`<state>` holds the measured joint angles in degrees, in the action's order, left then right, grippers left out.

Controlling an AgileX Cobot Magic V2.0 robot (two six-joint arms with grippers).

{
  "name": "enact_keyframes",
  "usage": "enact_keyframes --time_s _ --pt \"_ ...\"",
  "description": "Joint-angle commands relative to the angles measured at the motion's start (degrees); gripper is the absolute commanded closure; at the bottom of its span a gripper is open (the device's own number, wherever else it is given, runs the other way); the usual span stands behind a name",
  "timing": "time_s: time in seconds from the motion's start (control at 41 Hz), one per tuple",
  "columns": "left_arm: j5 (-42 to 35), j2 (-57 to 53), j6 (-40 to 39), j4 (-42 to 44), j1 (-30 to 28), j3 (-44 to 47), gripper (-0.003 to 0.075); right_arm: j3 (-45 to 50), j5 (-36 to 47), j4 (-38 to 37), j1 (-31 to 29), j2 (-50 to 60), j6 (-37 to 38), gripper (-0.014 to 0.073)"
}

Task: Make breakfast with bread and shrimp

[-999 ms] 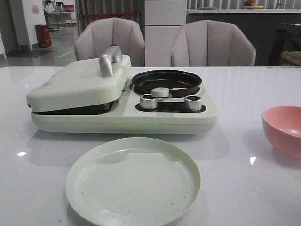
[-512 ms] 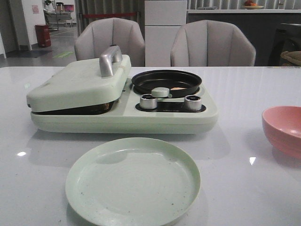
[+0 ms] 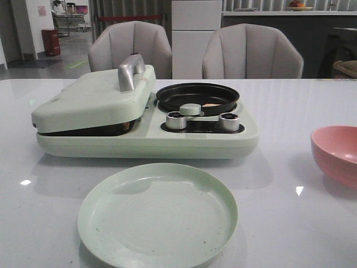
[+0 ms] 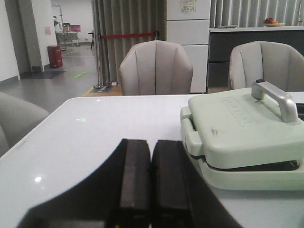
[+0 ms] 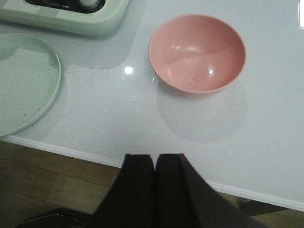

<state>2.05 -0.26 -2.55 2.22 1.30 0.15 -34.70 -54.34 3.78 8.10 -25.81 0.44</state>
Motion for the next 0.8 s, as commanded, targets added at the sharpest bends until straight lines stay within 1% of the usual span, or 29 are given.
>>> enact_keyframes --time_s 0.0,0.171,0.244,0.341,0.414,0.512,0.585,0.78 --pt "-5.50 -0.99 -0.39 0.00 0.37 1.67 0.0619 -1.54 3.93 -0.15 -0.05 -0.16 -0.05 0.0551" --pt "-5.50 -0.99 -0.39 0.00 0.37 1.67 0.0619 -1.54 3.93 -0.15 -0.05 -0.16 -0.05 0.0551" --pt "-5.50 -0.99 -0.39 0.00 0.37 1.67 0.0619 0.13 6.93 -1.57 -0.08 1.68 -0.10 0.0551" --pt "-5.50 -0.99 -0.39 0.00 0.37 1.67 0.0619 5.32 17.15 -2.49 -1.36 7.10 -0.10 0.0551" --pt "-5.50 -0.99 -0.39 0.00 0.37 1.67 0.0619 11.44 26.52 -2.69 -2.50 11.72 -0.10 0.0551" --pt "-5.50 -0.99 -0.39 0.00 0.37 1.67 0.0619 19.36 36.36 -2.69 -4.04 18.42 -0.10 0.0551" --pt "-5.50 -0.99 -0.39 0.00 0.37 1.67 0.0619 24.52 41.66 -2.69 -5.12 21.95 -0.10 0.0551" --pt "-5.50 -0.99 -0.39 0.00 0.37 1.67 0.0619 33.49 48.20 -2.69 -5.58 27.47 -0.05 0.0551"
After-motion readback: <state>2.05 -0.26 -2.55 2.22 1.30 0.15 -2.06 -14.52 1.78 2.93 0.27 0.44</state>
